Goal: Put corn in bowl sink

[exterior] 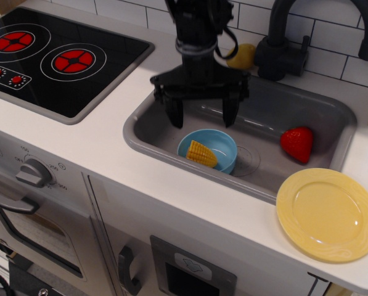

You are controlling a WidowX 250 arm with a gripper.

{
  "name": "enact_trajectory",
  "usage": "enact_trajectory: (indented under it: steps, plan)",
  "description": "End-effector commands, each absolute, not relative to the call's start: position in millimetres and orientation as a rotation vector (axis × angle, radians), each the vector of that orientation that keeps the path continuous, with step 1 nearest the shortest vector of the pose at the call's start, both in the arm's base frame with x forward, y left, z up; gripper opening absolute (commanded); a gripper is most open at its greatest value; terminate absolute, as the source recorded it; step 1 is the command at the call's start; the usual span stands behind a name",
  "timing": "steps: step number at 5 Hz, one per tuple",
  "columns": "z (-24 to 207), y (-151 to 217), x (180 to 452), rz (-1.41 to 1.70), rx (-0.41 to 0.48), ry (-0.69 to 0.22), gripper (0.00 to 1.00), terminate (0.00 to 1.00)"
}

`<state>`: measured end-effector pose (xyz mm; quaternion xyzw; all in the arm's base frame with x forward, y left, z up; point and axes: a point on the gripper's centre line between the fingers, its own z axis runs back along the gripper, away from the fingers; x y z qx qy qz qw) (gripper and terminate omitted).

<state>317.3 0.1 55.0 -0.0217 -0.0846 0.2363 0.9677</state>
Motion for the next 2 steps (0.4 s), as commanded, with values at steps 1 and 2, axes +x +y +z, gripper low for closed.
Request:
enact_trajectory:
  steps: [1,2]
  plan:
    - [86.3,-3.4,323.2,0.468,-0.059,-0.237,1.00,0.00]
    - [86.3,-3.4,323.2,0.468,-0.059,-0.237,1.00,1.00]
